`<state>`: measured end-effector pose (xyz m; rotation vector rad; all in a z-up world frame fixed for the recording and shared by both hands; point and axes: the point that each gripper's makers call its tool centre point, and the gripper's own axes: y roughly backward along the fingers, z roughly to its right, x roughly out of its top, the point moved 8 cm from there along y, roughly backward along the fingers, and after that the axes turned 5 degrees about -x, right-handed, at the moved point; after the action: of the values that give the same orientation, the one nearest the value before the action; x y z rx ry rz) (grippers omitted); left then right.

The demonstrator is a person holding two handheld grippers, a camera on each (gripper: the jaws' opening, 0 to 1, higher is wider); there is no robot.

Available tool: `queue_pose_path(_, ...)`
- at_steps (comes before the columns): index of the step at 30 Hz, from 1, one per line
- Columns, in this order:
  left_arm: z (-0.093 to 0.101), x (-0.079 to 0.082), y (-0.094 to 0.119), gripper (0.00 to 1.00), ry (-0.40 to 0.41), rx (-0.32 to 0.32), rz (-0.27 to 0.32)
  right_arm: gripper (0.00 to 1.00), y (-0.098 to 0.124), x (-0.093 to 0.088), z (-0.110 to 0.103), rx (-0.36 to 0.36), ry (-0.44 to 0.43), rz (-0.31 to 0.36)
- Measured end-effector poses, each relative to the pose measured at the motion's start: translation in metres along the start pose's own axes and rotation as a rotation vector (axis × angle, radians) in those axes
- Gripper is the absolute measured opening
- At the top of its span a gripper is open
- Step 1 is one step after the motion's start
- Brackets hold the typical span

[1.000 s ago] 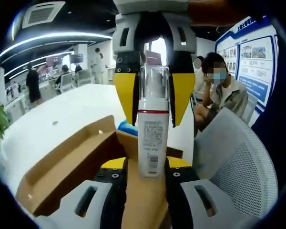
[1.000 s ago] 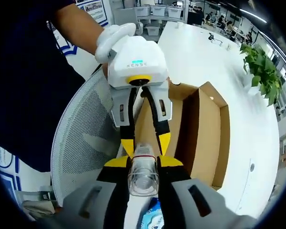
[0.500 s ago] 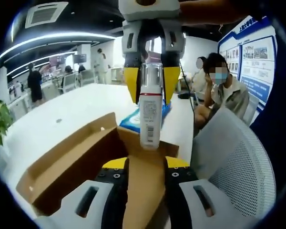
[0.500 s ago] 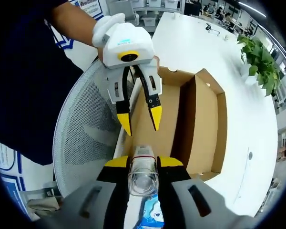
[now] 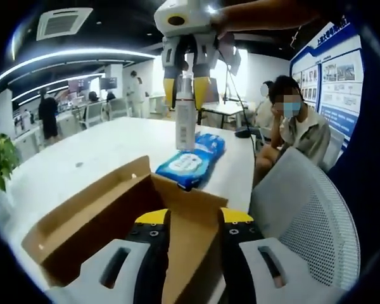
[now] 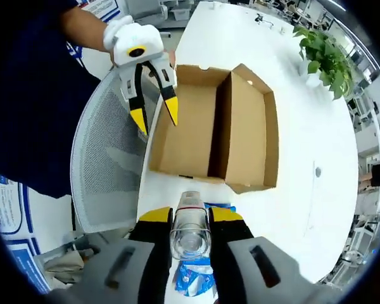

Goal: Operate the shoe box by opening the lid, removing the specified soft item, and placing it in the target area until the item is outside and the box remains undamaged.

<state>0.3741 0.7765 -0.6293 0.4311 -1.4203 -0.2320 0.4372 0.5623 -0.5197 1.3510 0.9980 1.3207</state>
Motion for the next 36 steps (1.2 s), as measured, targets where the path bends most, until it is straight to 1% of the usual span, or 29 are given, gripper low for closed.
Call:
queue_pose_path(2, 0.001, 0.001, 0.000, 0.28, 0.001, -0.005, 0.006, 0.19, -0.001, -0.011, 0.001, 0.002, -0.013, -0.024)
queue_pose_path(9, 0.003, 0.002, -0.003, 0.28, -0.003, -0.013, -0.004, 0.19, -0.008, -0.038, 0.006, -0.007, -0.026, -0.078)
queue_pose_path(16, 0.007, 0.001, -0.006, 0.29, -0.001, -0.026, -0.016, 0.19, -0.019, -0.061, 0.014, -0.017, -0.046, -0.110)
queue_pose_path(18, 0.006, 0.001, -0.006, 0.30, -0.003, -0.011, -0.022, 0.19, -0.022, -0.068, 0.016, -0.014, -0.067, -0.110)
queue_pose_path(20, 0.006, 0.001, -0.005, 0.30, 0.006, -0.010, -0.017, 0.19, -0.026, -0.076, 0.020, -0.019, -0.071, -0.119)
queue_pose_path(22, 0.006, 0.000, -0.005, 0.31, 0.003, -0.008, -0.026, 0.19, -0.028, -0.082, 0.022, -0.025, -0.079, -0.124)
queue_pose_path(27, 0.005, -0.001, -0.005, 0.33, 0.013, 0.009, -0.034, 0.19, -0.035, -0.091, 0.028, -0.033, -0.090, -0.124)
queue_pose_path(36, 0.003, -0.002, -0.006, 0.31, 0.028, 0.018, -0.048, 0.19, -0.044, -0.098, 0.040, -0.044, -0.083, -0.132)
